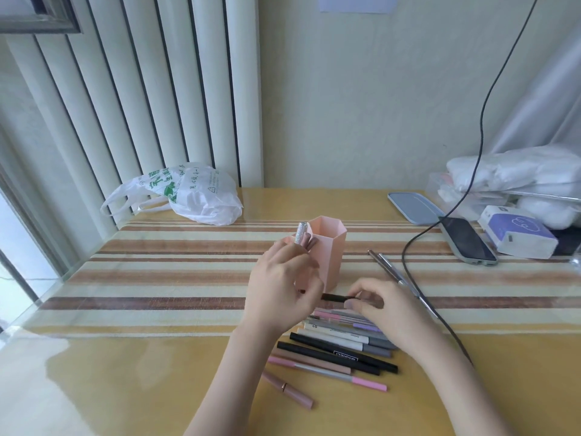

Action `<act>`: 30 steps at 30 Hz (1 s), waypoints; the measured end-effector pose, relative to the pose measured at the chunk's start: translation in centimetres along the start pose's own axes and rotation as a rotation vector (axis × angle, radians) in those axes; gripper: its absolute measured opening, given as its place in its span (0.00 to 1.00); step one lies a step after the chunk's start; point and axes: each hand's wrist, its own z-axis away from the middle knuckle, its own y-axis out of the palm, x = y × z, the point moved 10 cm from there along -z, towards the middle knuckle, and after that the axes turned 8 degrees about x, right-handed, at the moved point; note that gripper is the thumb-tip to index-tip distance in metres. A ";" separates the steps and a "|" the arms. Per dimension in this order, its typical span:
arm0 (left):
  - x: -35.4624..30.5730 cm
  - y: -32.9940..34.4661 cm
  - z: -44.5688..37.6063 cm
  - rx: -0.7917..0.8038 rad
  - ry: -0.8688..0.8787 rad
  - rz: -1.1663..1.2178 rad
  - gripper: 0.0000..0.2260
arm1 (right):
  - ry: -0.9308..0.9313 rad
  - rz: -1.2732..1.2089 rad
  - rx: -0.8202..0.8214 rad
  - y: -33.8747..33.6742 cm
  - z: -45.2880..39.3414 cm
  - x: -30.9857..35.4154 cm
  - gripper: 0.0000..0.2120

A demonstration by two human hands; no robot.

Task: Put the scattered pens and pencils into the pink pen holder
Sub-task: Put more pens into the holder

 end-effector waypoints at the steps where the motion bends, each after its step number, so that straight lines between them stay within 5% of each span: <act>1: -0.3 0.4 -0.1 0.039 0.023 -0.029 0.10 | -0.026 -0.028 -0.029 -0.7 0.1 0.7 0.05; 5: -1.1 2.5 -0.1 0.210 0.074 -0.107 0.08 | -0.150 -0.431 -0.116 -2.8 0.4 2.5 0.09; 9: 0.1 3.3 -0.2 0.276 -0.015 0.062 0.08 | -0.205 -0.850 -0.144 -3.7 0.1 2.5 0.04; 16: 1.6 2.7 -0.6 0.179 -0.207 0.494 0.06 | -0.259 -0.951 -0.105 -3.6 -1.0 3.8 0.05; 21: 5.4 -1.1 0.8 -0.196 -0.402 0.527 0.12 | -0.349 -0.886 -0.197 -5.6 -2.1 5.6 0.15; 26: 8.8 4.3 1.7 0.243 -0.595 0.757 0.38 | -0.451 -0.823 -0.364 -8.9 -2.7 8.6 0.16; 30: 10.0 5.4 1.9 0.254 -0.587 0.679 0.36 | -0.487 -0.760 -0.390 -8.9 -3.9 10.4 0.17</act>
